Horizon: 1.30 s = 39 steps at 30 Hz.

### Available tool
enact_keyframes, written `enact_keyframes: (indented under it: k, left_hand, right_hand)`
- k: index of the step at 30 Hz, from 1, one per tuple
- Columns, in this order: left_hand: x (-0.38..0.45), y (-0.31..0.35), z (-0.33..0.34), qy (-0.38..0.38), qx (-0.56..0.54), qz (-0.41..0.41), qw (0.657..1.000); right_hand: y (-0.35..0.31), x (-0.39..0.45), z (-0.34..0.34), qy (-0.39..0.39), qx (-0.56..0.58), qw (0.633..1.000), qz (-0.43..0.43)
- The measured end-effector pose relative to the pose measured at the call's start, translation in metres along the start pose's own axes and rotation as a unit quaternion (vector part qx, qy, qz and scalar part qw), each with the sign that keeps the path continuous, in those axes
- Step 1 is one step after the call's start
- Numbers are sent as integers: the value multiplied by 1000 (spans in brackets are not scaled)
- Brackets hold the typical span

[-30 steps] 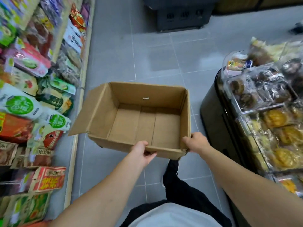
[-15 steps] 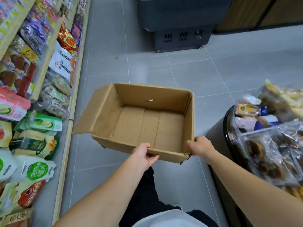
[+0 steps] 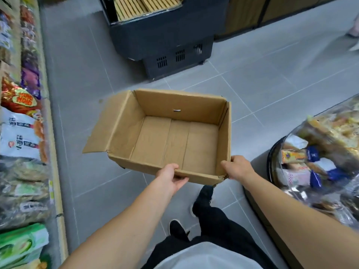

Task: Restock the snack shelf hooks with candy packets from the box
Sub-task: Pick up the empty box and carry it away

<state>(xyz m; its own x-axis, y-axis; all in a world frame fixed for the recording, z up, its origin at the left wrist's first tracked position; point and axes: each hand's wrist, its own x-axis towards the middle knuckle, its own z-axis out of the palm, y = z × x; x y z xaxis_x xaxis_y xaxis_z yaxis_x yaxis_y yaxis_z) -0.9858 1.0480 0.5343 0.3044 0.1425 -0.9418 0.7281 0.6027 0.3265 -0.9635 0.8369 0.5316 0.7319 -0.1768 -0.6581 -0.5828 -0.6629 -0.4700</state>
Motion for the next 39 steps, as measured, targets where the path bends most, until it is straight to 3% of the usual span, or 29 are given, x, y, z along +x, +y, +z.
enact_keyframes:
  k: [10,22,28,31,39]
  left_hand:
    - [83,122,182,4,85,-3,996]
    - [146,227,433,-58,231,-31,971]
    - [186,287,582,-96,332,-62,936]
    - [189,301,622,-114,352,-60,927]
    - [217,311,780,-129,511,-45,849]
  right_hand:
    - [-63,170,-99,-12,57,997,59]
    - [-88,326,-237,64,182,968,158]
    - [-118,408,-307,135,276,921,241]
    - [-129,421,-328,168,309,901,255]
    - [-116,495,-393,211,441,812,320]
